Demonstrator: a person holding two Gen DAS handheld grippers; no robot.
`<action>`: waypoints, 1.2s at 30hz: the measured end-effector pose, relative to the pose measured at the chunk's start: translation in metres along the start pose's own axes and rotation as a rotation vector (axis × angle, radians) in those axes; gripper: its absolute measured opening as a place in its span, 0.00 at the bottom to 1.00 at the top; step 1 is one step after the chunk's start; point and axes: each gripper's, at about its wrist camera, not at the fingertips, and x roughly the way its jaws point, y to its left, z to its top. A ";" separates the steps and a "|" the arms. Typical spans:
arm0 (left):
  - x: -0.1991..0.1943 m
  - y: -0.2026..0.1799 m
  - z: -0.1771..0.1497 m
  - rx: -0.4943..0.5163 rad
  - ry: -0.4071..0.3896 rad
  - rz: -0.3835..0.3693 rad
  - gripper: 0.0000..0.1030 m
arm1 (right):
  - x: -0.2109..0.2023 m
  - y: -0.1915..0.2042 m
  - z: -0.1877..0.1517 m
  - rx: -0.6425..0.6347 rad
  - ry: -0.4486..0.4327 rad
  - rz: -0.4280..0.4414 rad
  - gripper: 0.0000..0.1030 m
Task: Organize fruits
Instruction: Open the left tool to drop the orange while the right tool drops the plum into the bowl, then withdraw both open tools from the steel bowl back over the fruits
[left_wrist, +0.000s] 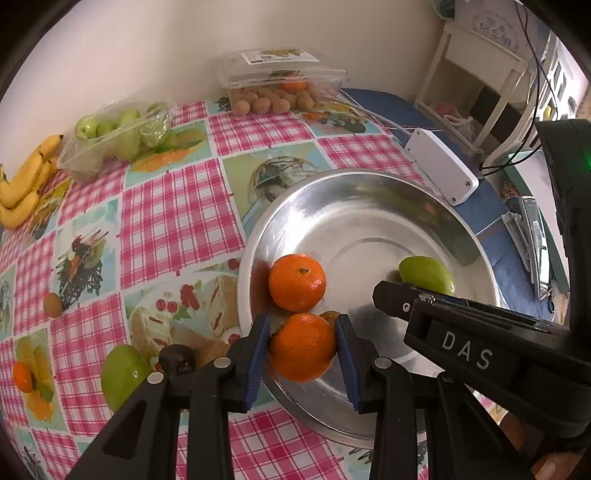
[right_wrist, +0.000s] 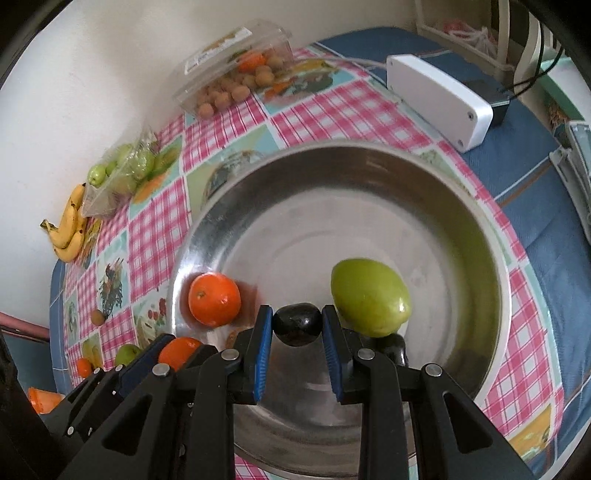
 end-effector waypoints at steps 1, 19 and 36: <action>0.001 0.000 0.000 -0.001 0.003 0.001 0.37 | 0.001 -0.001 0.000 0.001 0.005 -0.004 0.28; -0.005 0.001 0.002 -0.013 0.003 -0.025 0.46 | -0.012 -0.001 0.001 0.024 -0.012 -0.008 0.36; -0.041 0.048 0.011 -0.186 -0.046 0.025 0.47 | -0.058 0.004 0.000 -0.002 -0.122 -0.021 0.35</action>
